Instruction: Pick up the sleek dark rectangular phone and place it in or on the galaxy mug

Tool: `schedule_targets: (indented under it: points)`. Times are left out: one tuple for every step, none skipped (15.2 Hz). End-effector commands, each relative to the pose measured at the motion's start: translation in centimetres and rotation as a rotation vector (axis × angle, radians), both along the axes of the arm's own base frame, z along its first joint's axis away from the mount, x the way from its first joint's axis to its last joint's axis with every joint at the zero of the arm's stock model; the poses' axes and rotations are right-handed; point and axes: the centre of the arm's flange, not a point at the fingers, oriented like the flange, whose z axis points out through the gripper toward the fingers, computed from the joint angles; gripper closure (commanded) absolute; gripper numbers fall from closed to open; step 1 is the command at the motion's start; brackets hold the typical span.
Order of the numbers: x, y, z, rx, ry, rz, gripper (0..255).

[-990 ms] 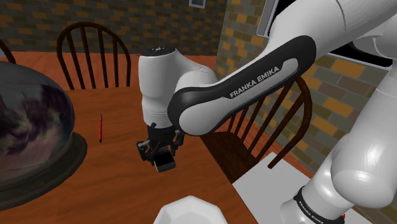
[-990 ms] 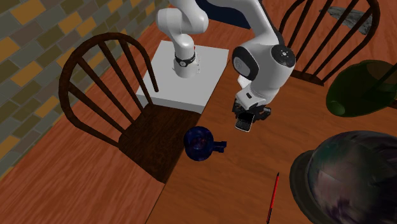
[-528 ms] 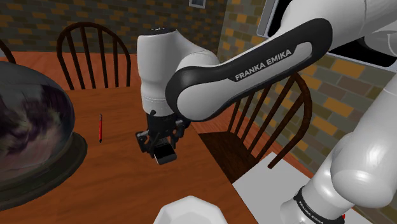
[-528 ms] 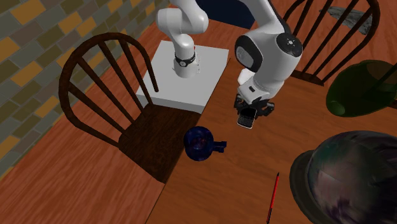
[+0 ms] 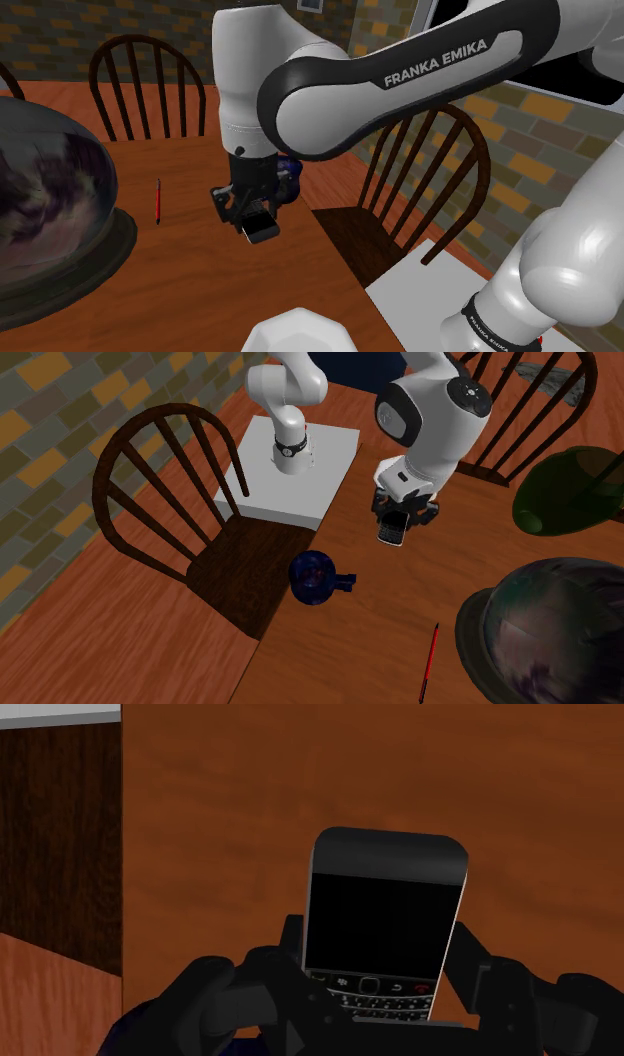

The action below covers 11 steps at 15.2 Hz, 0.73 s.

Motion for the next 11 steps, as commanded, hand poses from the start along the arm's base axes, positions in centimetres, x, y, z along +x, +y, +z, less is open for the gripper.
schedule_targets:
  points:
    - [0.1, -0.1, 1.1, 0.0, 0.0, 0.0, 255]
    - [0.1, -0.1, 1.6, 0.0, 0.0, 0.0, 255]
    - [0.1, -0.1, 2.1, 0.0, 0.0, 0.0, 255]
    - [0.1, -0.1, 2.7, 0.0, 0.0, 0.0, 255]
    - [0.1, -0.1, 3.2, 0.0, 0.0, 0.0, 255]
    - [0.1, -0.1, 3.7, 0.0, 0.0, 0.0, 255]
    - [0.1, -0.1, 4.3, 0.0, 0.0, 0.0, 255]
    - [0.1, -0.1, 4.8, 0.0, 0.0, 0.0, 255]
    - [0.1, -0.1, 5.3, 0.0, 0.0, 0.0, 255]
    - [0.1, -0.1, 5.8, 0.0, 0.0, 0.0, 255]
    - [0.1, -0.1, 6.4, 0.0, 0.0, 0.0, 255]
